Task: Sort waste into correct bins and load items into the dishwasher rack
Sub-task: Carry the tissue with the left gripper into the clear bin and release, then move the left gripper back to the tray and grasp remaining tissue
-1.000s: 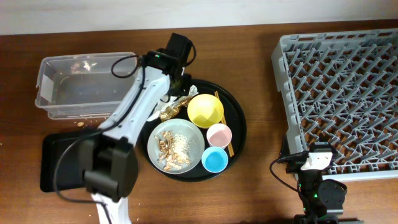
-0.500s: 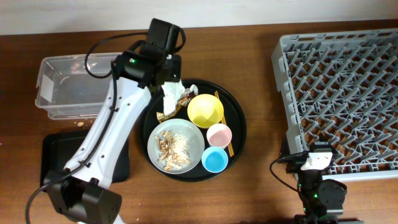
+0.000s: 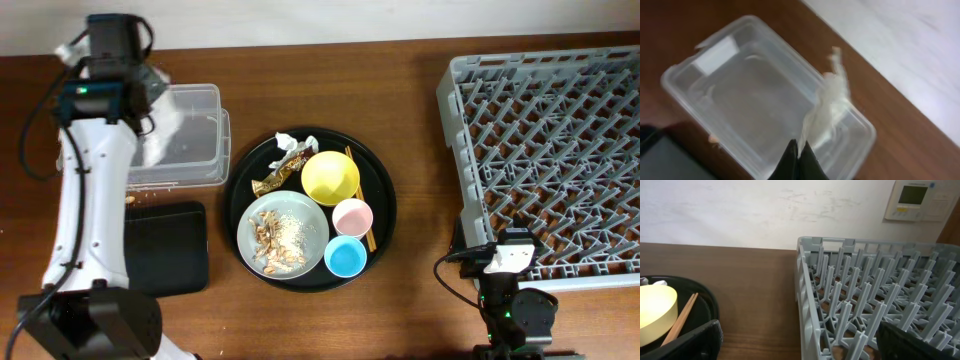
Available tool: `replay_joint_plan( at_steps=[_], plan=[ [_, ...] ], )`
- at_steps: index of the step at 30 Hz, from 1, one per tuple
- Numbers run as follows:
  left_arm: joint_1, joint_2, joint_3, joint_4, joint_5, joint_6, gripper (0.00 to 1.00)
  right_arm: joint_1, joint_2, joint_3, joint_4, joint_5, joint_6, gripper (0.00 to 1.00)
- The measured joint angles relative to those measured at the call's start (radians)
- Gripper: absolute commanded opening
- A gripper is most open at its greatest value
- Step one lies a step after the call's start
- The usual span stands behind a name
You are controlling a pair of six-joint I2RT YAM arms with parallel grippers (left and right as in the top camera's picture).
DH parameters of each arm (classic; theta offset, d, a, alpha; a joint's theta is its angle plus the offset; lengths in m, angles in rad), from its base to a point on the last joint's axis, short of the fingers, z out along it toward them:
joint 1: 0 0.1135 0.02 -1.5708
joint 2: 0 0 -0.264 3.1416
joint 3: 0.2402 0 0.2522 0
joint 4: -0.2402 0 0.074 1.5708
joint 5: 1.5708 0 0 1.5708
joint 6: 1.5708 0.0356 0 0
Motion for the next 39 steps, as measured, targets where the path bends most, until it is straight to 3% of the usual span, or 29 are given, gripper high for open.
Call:
replay_joint_plan(
  at_steps=[10,15,16,18,19,22,25,32,34,36,39],
  plan=[
    [0.040,0.001,-0.089,0.013,0.000,-0.271,0.01,0.000,0.000,0.000,0.000,0.000,0.000,0.99],
    [0.040,0.004,-0.096,0.074,0.000,-0.333,0.05,0.000,0.000,0.000,0.000,0.000,0.000,0.99],
    [0.040,0.004,-0.097,0.080,0.000,-0.337,0.09,0.000,0.000,0.000,0.000,0.000,0.000,0.99],
    [0.040,0.006,-0.097,0.086,0.000,-0.346,0.41,0.000,0.000,0.000,0.000,0.000,0.000,0.99],
    [0.040,0.008,-0.097,0.087,0.000,-0.348,0.51,0.000,0.000,0.000,0.000,0.000,0.000,0.99],
    [0.040,0.017,-0.097,0.087,0.000,-0.356,0.60,0.000,0.000,0.000,0.000,0.000,0.000,0.99],
    [0.040,0.023,-0.097,0.084,0.003,-0.354,0.63,0.000,0.000,0.000,0.000,0.000,0.001,0.99],
    [0.040,0.020,-0.097,0.093,0.150,-0.172,0.63,0.000,0.000,0.000,0.000,0.000,0.000,0.99],
    [0.039,0.011,-0.098,0.134,0.289,-0.048,0.77,0.000,0.000,0.000,0.000,0.000,0.000,0.99],
    [0.013,-0.002,-0.101,0.208,0.479,0.131,0.82,0.000,0.000,0.000,0.000,0.000,0.000,0.99],
    [-0.082,-0.012,-0.101,0.224,0.601,0.319,0.84,0.000,0.000,0.000,0.000,0.000,0.001,0.99]
  ],
)
